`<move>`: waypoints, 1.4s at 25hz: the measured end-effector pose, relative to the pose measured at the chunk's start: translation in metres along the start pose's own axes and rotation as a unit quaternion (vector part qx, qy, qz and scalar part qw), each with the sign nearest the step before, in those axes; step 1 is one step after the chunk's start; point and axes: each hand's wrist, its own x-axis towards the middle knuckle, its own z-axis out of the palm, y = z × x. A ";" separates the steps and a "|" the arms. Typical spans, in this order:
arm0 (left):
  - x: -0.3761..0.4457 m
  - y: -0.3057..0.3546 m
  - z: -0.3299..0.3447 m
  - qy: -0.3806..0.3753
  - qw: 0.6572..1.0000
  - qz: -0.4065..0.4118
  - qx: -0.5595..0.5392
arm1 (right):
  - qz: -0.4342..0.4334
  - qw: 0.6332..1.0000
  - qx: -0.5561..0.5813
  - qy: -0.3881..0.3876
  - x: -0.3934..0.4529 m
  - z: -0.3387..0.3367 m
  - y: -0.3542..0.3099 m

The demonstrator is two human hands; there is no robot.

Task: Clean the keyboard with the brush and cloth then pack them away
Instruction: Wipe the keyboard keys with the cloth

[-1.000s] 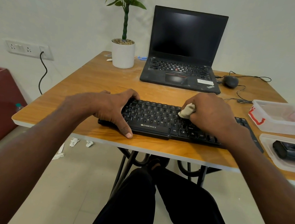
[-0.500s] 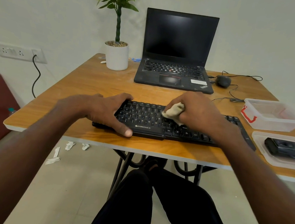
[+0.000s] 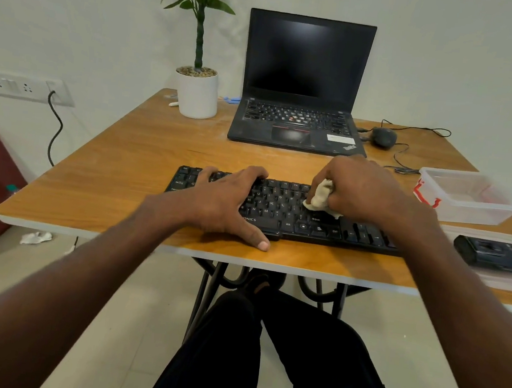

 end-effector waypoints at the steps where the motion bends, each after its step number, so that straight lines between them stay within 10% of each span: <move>1: 0.000 0.000 0.000 0.003 1.000 0.000 0.008 | -0.014 1.000 0.000 0.020 0.000 0.002 -0.005; 10: 0.003 0.003 0.001 0.007 0.999 -0.007 0.039 | -0.075 0.996 0.049 -0.027 -0.014 -0.003 -0.006; 15: 0.005 -0.003 0.006 -0.002 0.997 0.000 0.080 | -0.033 0.995 0.012 0.097 -0.027 0.013 -0.008; 24: 0.017 0.015 0.062 0.295 0.944 -0.004 0.144 | 0.077 0.974 0.056 0.205 -0.043 0.042 0.025; 31: 0.015 0.014 0.067 0.368 0.912 0.025 0.182 | -0.045 0.983 0.061 0.169 -0.038 0.056 0.015; 35: 0.015 0.015 0.065 0.365 0.912 0.017 0.186 | 0.064 0.974 0.037 0.215 -0.039 0.058 0.028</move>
